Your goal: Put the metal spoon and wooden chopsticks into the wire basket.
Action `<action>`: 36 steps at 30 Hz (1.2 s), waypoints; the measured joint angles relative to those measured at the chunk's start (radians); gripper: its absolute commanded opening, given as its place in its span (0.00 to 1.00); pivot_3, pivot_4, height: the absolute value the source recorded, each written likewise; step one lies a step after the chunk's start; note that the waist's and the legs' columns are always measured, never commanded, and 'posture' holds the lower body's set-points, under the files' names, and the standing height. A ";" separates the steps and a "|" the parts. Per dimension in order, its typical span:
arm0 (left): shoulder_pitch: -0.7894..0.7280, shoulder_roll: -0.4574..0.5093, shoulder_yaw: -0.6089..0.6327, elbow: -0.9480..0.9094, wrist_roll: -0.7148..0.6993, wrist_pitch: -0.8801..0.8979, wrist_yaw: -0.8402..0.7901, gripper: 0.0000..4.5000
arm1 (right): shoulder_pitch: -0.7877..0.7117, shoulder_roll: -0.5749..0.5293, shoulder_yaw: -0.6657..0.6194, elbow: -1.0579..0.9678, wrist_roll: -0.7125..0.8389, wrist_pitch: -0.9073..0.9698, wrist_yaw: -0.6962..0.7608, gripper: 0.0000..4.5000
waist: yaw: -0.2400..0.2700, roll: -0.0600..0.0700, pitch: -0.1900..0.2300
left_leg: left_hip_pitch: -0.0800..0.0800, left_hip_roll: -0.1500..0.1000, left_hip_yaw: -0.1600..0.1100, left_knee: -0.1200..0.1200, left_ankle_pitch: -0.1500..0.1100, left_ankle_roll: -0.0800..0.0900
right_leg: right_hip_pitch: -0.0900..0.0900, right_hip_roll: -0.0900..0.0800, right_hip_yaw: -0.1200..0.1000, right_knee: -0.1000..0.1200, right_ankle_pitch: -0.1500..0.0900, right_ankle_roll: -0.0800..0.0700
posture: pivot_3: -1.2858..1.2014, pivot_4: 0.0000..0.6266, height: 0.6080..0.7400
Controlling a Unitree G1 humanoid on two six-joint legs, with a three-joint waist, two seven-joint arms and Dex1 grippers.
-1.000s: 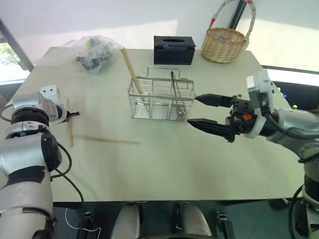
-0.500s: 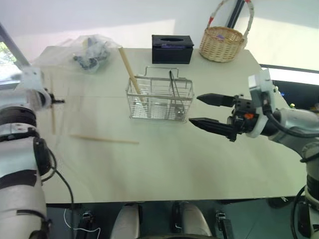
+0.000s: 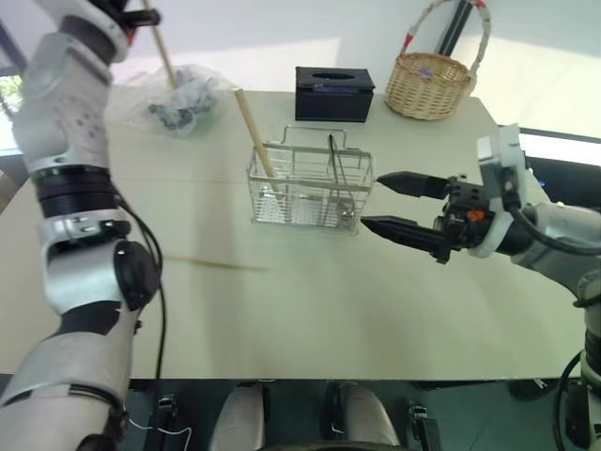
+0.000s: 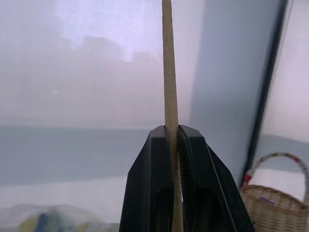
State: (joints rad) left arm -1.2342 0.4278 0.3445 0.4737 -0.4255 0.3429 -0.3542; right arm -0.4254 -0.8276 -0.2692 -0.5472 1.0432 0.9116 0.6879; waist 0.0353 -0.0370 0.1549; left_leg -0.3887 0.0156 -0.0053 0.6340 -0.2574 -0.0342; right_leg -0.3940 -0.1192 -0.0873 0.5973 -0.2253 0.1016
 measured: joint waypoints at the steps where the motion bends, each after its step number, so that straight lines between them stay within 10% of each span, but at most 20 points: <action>1: 0.004 -0.025 -0.013 -0.013 -0.002 0.002 0.001 0.01 | 0.000 0.000 0.000 -0.001 0.001 0.000 -0.003 0.92 | 0.000 0.000 0.000 | 0.000 0.000 0.000 0.000 0.000 0.000 | 0.000 0.000 0.000 0.000 0.000 0.000 | 0.52 0.24 0.74; 26: 0.260 -0.256 -0.209 -0.162 0.047 0.009 -0.035 0.01 | 0.080 -0.005 -0.036 -0.044 0.058 -0.007 -0.126 0.92 | 0.004 0.000 0.000 | -0.001 0.000 -0.001 0.002 -0.001 0.001 | 0.000 0.000 0.000 -0.002 0.000 0.000 | 0.52 0.24 0.74; 34: 0.260 -0.258 -0.200 -0.172 0.020 0.048 -0.032 0.92 | 0.070 -0.005 -0.036 -0.037 0.061 -0.023 -0.133 0.92 | 0.004 0.000 0.000 | -0.001 0.000 -0.001 0.003 -0.001 0.001 | 0.000 0.000 0.000 -0.002 0.000 0.000 | 0.52 0.24 0.74; 36: 0.260 -0.250 -0.190 -0.193 0.004 0.073 -0.027 0.98 | 0.069 -0.005 -0.035 -0.035 0.060 -0.026 -0.133 0.92 | 0.004 0.000 0.000 | -0.001 0.000 -0.001 0.002 -0.001 0.001 | 0.000 0.000 0.000 -0.002 0.000 0.000 | 0.52 0.24 0.74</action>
State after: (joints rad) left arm -0.9740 0.1777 0.1544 0.2808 -0.4210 0.4156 -0.3810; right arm -0.3566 -0.8324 -0.3042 -0.5823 1.1029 0.8855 0.5553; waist 0.0389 -0.0366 0.1549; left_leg -0.3899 0.0155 -0.0063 0.6364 -0.2581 -0.0328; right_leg -0.3938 -0.1189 -0.0870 0.5951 -0.2255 0.1012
